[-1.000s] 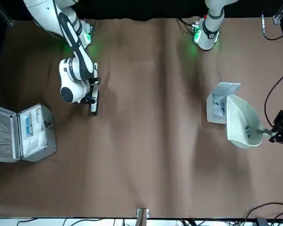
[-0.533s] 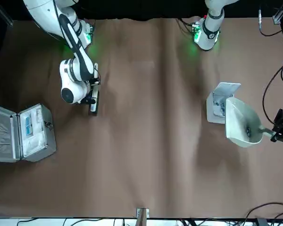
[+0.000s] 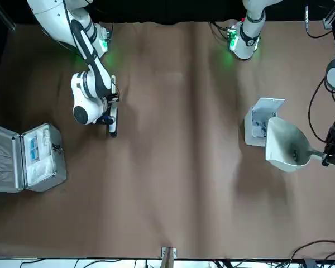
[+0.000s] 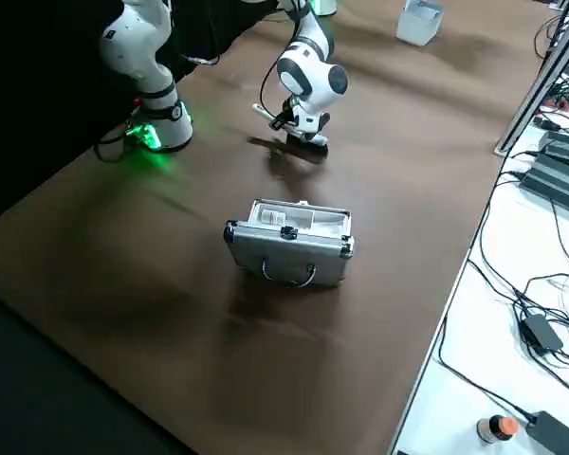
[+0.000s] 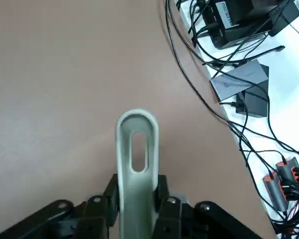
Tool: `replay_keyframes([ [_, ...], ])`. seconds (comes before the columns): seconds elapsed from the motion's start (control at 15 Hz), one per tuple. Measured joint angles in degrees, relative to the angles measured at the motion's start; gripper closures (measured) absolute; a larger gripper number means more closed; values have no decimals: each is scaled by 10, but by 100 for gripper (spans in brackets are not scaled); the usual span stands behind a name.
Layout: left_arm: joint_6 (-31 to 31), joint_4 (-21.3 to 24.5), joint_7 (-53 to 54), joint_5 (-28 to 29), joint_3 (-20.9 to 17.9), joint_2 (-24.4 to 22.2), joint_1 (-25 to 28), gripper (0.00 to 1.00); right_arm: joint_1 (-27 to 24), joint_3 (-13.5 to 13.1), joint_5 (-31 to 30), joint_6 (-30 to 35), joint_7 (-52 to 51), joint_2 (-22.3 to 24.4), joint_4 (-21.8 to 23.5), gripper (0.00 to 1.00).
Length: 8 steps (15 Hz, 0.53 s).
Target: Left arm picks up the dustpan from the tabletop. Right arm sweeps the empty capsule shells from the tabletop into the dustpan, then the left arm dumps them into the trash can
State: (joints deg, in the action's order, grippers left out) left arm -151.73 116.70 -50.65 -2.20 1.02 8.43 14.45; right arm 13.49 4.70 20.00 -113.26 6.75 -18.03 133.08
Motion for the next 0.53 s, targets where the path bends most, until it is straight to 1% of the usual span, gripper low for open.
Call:
replay_keyframes([
  [0.07, -9, 8, 0, 3, 0, -4, 0, 67, 0, 0, 0, 0, 0, 0, 0, 63],
  [0.13, -14, 15, 1, 12, 0, -9, 0, 67, 0, 0, 0, 0, 1, 0, -1, 56],
  [0.27, -23, 27, 1, 26, 0, -20, 0, 67, -1, -1, 0, 3, 1, -1, -2, 39],
  [0.47, -64, 51, 5, 32, 0, -32, 0, 67, -1, -1, 0, 25, 1, -1, -11, 12],
  [0.53, -82, 62, 9, 32, 0, -35, 0, 67, -1, -1, 0, 37, 1, -1, -17, 11],
])
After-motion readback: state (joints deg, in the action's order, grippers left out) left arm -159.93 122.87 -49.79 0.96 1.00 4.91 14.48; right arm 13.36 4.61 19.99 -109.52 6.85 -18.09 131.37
